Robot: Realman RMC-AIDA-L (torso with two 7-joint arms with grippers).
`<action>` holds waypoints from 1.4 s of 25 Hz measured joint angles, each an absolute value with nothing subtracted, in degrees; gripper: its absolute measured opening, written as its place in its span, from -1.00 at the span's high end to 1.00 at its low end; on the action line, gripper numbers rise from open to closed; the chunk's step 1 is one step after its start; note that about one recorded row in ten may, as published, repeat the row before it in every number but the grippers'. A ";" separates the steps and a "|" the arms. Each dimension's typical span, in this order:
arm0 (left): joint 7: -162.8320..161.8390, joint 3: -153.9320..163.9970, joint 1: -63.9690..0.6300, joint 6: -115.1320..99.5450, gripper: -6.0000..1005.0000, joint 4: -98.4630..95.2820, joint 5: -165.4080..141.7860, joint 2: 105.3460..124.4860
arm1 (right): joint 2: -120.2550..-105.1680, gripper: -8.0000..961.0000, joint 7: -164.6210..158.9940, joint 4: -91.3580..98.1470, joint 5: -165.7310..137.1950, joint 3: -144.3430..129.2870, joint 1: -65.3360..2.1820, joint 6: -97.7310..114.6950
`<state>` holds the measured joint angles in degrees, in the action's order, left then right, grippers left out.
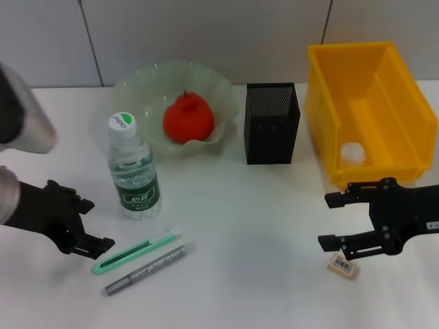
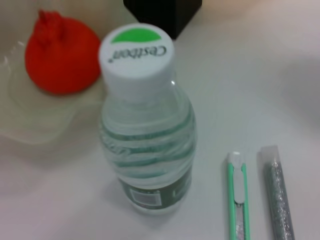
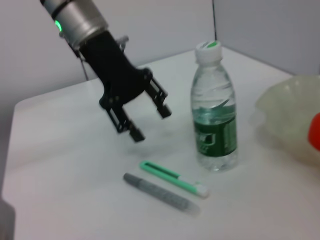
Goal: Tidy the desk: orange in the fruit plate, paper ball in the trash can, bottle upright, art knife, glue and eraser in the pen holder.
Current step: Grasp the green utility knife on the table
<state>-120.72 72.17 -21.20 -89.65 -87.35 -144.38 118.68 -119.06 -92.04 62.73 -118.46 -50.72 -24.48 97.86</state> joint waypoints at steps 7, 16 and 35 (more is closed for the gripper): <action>-126.78 80.46 -22.91 -87.84 -0.31 -86.43 -149.96 118.72 | -119.01 -0.66 -90.88 62.46 -118.33 -49.35 -25.06 97.49; -129.48 84.73 -24.38 -86.01 -0.24 -84.33 -152.77 118.77 | -119.00 -0.66 -90.78 62.21 -118.29 -49.61 -26.87 97.50; -132.96 89.91 -28.76 -84.98 -0.08 -79.46 -155.53 118.83 | -118.97 -0.65 -91.29 61.93 -118.78 -49.65 -27.77 96.85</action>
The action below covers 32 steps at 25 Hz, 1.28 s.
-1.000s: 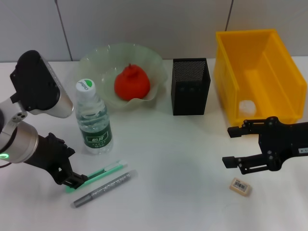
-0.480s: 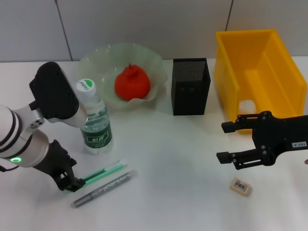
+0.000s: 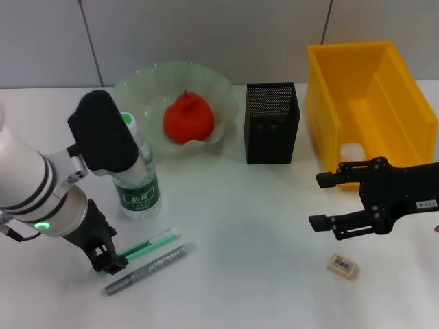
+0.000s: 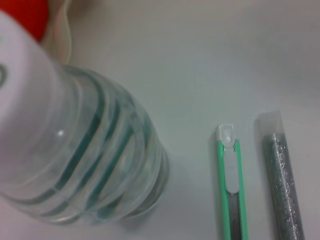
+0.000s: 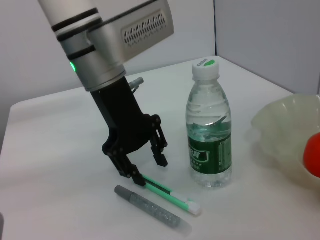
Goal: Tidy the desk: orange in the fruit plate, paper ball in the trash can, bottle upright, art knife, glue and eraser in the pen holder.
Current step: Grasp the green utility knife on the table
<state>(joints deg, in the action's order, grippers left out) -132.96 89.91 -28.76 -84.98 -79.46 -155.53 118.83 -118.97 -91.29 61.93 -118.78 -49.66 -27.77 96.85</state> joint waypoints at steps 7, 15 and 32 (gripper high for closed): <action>-135.97 92.66 -30.49 -85.40 -0.08 -78.16 -157.86 118.83 | -119.02 -0.65 -91.44 62.12 -118.85 -49.76 -27.78 96.85; -136.10 92.71 -30.76 -86.11 0.02 -77.47 -157.77 118.84 | -118.96 -0.65 -91.47 61.81 -118.92 -49.72 -28.15 96.74; -137.45 93.14 -31.24 -85.67 0.20 -75.35 -158.16 119.00 | -119.00 -0.65 -91.49 60.25 -118.92 -49.94 -29.07 95.99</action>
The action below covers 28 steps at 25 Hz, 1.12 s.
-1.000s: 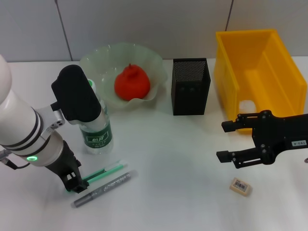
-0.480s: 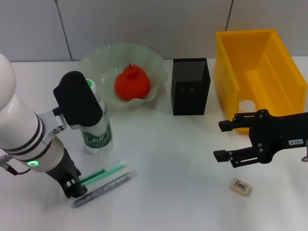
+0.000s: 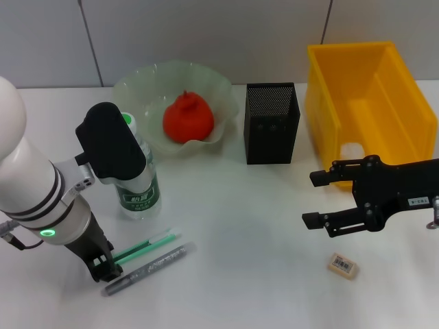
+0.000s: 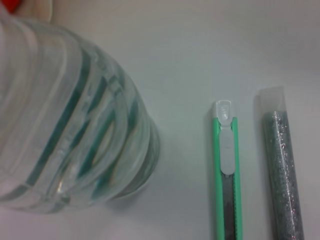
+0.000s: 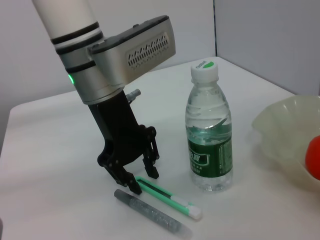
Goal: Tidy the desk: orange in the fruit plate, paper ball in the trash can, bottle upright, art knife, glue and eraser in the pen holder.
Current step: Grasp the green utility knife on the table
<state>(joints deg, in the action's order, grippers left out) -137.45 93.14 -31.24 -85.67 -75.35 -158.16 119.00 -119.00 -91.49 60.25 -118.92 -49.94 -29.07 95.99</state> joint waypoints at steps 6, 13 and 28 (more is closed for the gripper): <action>-137.38 93.27 -32.23 -85.64 0.20 -73.67 -158.17 119.07 | -118.94 -0.64 -91.40 59.66 -118.92 -49.93 -29.43 95.48; -137.45 93.25 -33.37 -85.64 0.21 -72.55 -157.93 119.10 | -118.91 -0.64 -91.39 59.67 -118.92 -49.92 -29.45 95.33; -137.24 93.24 -34.49 -84.30 0.47 -70.19 -157.60 119.10 | -118.92 -0.64 -91.12 59.68 -118.91 -49.83 -29.52 95.29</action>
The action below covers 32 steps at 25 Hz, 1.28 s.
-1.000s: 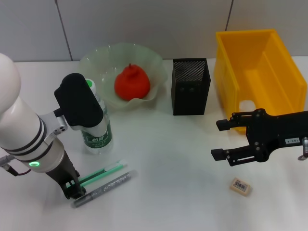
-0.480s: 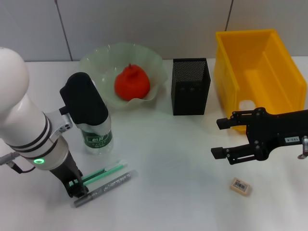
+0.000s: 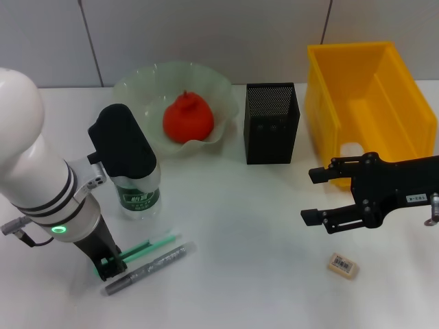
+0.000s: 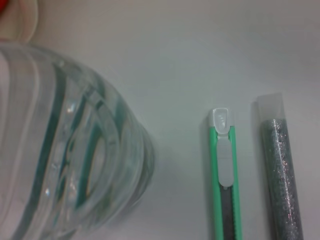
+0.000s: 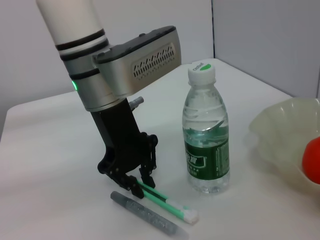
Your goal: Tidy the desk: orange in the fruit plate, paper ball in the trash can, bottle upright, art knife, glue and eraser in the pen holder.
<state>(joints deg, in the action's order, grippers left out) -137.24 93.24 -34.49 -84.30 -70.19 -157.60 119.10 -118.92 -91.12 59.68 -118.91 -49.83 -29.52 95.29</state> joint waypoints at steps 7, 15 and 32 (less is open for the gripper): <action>-137.34 92.96 -35.13 -83.96 0.56 -69.29 -157.63 119.08 | -118.91 -0.64 -91.15 59.61 -118.91 -49.83 -29.62 94.84; -135.55 86.86 -28.42 -90.52 0.60 -84.19 -153.78 118.60 | -118.91 -0.63 -91.49 59.63 -118.63 -49.18 -29.54 94.82; -120.55 79.15 -22.03 -81.67 0.55 -87.35 -116.59 118.82 | -117.97 -0.63 -95.85 63.95 -118.42 -37.44 -23.51 102.17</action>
<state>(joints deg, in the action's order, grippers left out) -120.55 79.15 -22.03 -81.67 -87.35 -116.59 118.82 -117.97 -95.85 63.95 -118.42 -37.44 -23.51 102.17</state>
